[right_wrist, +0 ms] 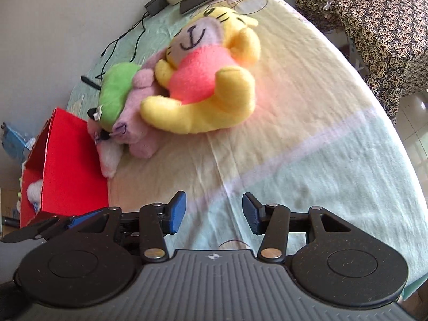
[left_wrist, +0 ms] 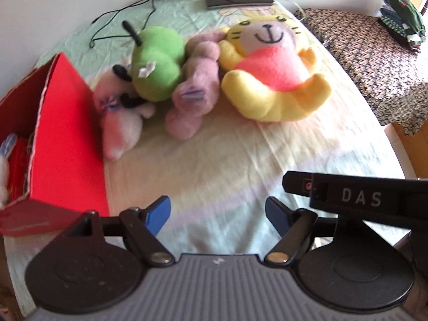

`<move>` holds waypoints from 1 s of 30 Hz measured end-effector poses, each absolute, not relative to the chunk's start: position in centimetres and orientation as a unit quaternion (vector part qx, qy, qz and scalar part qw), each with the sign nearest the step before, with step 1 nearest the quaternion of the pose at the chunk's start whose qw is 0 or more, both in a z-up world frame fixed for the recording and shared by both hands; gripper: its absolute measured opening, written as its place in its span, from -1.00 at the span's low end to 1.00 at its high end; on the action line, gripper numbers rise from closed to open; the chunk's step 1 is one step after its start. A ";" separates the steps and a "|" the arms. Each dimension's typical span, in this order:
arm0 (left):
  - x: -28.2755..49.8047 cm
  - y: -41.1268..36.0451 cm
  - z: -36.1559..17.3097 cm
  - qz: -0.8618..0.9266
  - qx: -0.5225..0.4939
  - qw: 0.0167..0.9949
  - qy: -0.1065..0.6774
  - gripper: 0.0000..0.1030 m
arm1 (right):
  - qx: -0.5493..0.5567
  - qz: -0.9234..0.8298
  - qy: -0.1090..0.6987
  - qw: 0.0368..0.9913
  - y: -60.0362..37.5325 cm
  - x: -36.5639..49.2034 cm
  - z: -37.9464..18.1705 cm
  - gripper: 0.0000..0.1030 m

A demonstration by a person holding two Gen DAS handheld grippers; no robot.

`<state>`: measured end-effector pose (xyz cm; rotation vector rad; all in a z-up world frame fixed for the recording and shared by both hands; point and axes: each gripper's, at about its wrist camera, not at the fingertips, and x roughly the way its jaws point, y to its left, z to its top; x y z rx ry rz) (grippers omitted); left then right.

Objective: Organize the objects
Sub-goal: 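Withdraw both grippers from the box toward the yellow tiger toy, then grasp the yellow tiger toy with both grippers and lift it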

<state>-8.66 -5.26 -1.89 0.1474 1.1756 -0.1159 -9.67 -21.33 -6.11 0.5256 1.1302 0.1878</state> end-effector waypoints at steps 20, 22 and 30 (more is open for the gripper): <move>-0.9 -9.4 0.6 -0.185 0.013 0.857 0.481 0.47 | 0.389 0.104 0.453 0.796 -29.3 -1.7 -6.9 0.00; 0.4 -9.5 0.1 -0.190 0.004 0.852 0.488 0.51 | 0.396 0.113 0.449 0.793 -29.3 -0.8 -7.4 0.03; 3.4 -10.1 -2.9 -0.199 -0.004 0.833 0.517 0.75 | 0.401 0.153 0.458 0.779 -28.7 2.3 -9.2 0.23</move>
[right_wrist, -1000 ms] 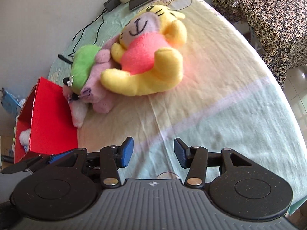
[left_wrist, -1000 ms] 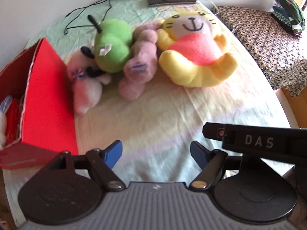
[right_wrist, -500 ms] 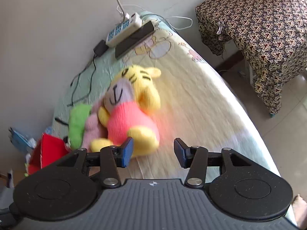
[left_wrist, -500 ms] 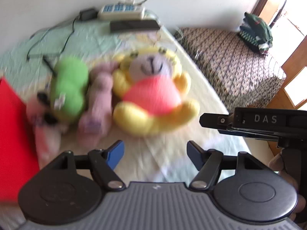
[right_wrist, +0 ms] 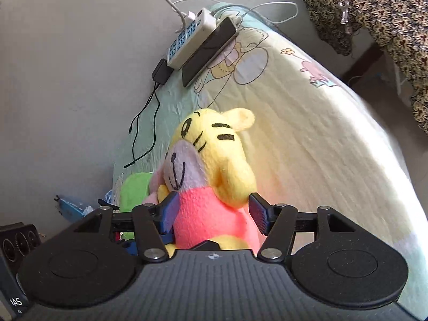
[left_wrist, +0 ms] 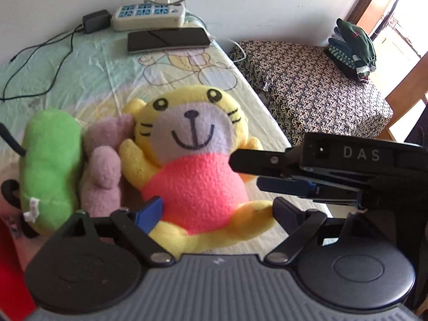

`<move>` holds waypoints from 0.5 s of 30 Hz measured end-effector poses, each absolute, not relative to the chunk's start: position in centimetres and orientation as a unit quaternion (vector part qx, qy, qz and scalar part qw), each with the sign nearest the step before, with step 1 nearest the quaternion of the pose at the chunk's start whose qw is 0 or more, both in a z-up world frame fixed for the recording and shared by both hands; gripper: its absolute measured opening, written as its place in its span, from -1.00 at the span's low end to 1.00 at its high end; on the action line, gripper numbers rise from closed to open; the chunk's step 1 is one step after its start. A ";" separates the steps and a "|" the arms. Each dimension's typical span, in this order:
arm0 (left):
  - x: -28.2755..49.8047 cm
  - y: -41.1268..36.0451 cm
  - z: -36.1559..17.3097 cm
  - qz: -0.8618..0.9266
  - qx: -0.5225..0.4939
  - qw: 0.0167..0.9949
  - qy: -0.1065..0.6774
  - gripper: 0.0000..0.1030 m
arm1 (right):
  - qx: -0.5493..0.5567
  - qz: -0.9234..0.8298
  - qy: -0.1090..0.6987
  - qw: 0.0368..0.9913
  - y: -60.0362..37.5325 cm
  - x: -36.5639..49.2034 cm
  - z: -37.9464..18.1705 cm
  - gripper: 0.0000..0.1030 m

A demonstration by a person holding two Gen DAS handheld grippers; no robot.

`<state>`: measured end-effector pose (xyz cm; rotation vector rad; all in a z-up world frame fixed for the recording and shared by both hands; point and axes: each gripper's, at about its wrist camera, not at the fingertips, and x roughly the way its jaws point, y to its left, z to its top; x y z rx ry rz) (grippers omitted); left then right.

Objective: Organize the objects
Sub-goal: 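Grasp the yellow tiger toy with both grippers and lift it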

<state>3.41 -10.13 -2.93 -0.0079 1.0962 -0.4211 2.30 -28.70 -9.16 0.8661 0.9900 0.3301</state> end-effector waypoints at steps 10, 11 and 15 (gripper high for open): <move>5.7 -10.0 -4.5 -0.206 -0.023 0.824 0.527 0.93 | 0.409 0.172 0.471 0.762 -27.9 4.6 -11.4 0.22; 5.9 -9.9 -4.8 -0.204 -0.024 0.824 0.527 0.93 | 0.409 0.176 0.470 0.762 -27.8 4.6 -11.5 0.20; 6.0 -10.1 -4.9 -0.199 -0.014 0.827 0.525 0.93 | 0.415 0.190 0.466 0.758 -27.8 4.4 -11.1 -0.07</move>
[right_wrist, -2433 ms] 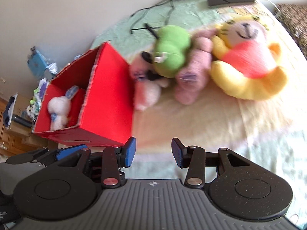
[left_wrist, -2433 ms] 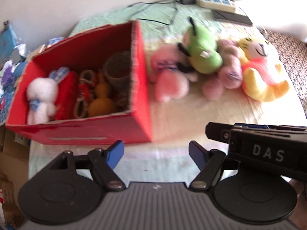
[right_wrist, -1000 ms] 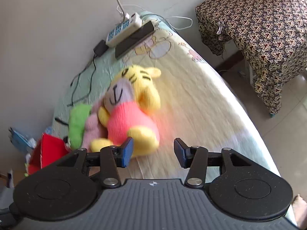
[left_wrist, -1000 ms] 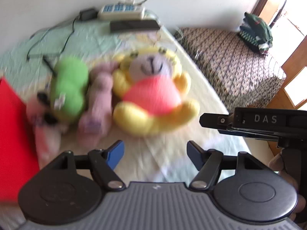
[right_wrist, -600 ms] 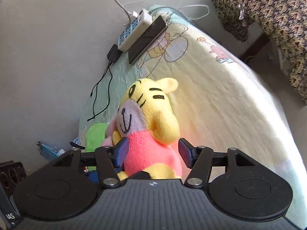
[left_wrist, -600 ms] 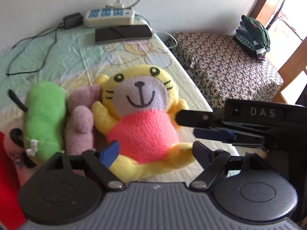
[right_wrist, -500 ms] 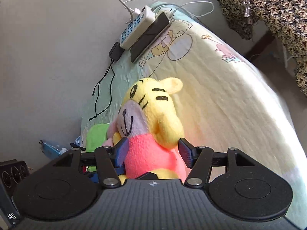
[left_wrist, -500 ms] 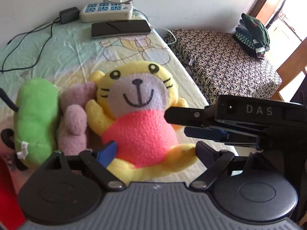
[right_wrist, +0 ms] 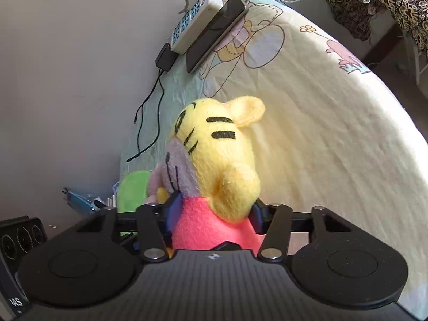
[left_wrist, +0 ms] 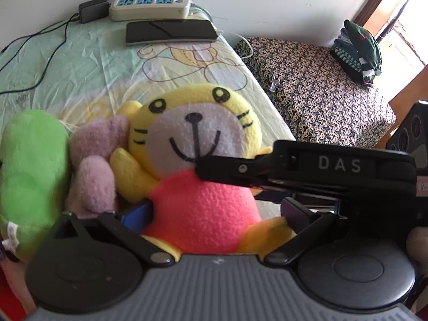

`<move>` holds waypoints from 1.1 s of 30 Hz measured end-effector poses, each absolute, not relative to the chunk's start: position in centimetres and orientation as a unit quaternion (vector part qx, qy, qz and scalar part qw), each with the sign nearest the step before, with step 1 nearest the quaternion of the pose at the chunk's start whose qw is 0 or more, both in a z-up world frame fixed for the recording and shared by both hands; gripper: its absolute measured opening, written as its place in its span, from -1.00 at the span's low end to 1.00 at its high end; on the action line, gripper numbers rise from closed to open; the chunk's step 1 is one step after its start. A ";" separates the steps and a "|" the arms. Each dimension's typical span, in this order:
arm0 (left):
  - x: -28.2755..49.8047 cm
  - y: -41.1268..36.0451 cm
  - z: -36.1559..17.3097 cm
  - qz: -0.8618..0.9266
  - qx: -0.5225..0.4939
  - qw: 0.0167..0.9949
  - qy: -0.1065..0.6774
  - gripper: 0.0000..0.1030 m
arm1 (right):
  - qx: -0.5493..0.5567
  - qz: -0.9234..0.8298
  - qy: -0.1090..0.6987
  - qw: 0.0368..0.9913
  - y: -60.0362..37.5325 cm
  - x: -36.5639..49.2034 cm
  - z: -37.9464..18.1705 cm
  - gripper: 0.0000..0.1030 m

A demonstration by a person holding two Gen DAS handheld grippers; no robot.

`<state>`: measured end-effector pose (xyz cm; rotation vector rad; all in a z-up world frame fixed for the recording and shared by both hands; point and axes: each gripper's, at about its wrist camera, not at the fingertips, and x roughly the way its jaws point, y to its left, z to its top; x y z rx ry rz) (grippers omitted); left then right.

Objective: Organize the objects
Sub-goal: 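Grasp the yellow tiger toy with both grippers and lift it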

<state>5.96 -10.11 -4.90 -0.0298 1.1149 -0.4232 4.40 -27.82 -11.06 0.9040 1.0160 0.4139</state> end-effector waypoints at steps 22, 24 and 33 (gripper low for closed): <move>-3.6 -10.6 -0.5 -0.253 -0.001 0.827 0.502 0.53 | 0.320 0.173 0.421 0.831 -26.8 -6.9 -2.7 -0.19; -4.7 -10.2 0.1 -0.252 0.001 0.834 0.491 0.53 | 0.312 0.182 0.416 0.834 -26.0 -7.8 -2.1 -0.19; -8.9 -5.9 3.0 -0.215 0.000 0.870 0.443 0.53 | 0.278 0.233 0.386 0.848 -20.5 -9.8 1.0 -0.19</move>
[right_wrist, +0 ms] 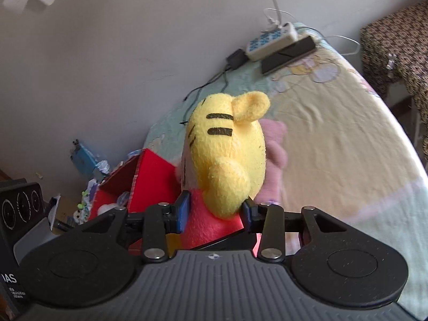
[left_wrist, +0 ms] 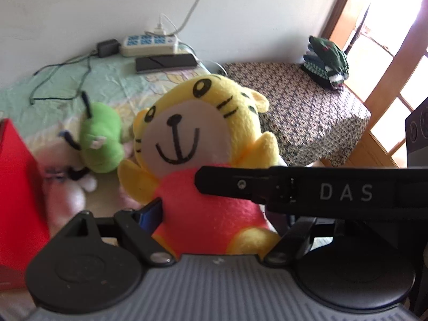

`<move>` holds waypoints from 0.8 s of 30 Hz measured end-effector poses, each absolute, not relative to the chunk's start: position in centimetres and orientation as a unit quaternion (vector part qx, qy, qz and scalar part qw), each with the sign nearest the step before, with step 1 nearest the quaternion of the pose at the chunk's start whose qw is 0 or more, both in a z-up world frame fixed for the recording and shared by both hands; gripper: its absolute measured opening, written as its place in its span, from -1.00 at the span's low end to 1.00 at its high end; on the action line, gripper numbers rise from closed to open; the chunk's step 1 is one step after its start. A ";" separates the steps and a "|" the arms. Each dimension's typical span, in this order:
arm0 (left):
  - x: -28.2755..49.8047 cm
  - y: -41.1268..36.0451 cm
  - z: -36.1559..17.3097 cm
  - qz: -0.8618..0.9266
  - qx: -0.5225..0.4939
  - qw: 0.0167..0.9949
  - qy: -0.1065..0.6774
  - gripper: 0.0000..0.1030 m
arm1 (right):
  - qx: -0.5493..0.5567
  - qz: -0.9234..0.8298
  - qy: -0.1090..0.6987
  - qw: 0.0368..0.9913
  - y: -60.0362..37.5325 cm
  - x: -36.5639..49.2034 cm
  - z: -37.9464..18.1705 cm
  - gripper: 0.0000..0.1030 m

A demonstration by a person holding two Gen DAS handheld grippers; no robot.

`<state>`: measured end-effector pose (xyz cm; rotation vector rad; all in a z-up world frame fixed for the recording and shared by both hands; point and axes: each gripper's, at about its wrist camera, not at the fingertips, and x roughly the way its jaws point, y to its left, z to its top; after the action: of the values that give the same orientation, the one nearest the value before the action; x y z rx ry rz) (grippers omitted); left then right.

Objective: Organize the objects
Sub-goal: 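Grasp the yellow tiger toy with both grippers and lift it, then lower the yellow tiger with both grippers into the red box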

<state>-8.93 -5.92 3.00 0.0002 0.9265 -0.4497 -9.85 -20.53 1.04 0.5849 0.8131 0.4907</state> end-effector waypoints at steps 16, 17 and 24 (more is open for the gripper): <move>-12.1 10.3 9.3 -0.169 -0.039 0.919 0.353 0.53 | 0.238 0.288 0.343 0.862 -4.9 -9.0 5.2 -0.19; -12.1 11.2 9.4 -0.167 -0.039 0.920 0.352 0.53 | 0.235 0.287 0.341 0.864 -4.0 -8.9 5.2 -0.19; -10.4 16.4 8.7 -0.159 -0.047 0.919 0.359 0.53 | 0.207 0.264 0.352 0.874 0.8 -7.5 4.3 -0.20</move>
<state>-10.37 16.40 8.73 -0.0964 0.7371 -0.3259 -7.54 0.81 4.31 0.4334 0.7360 0.5513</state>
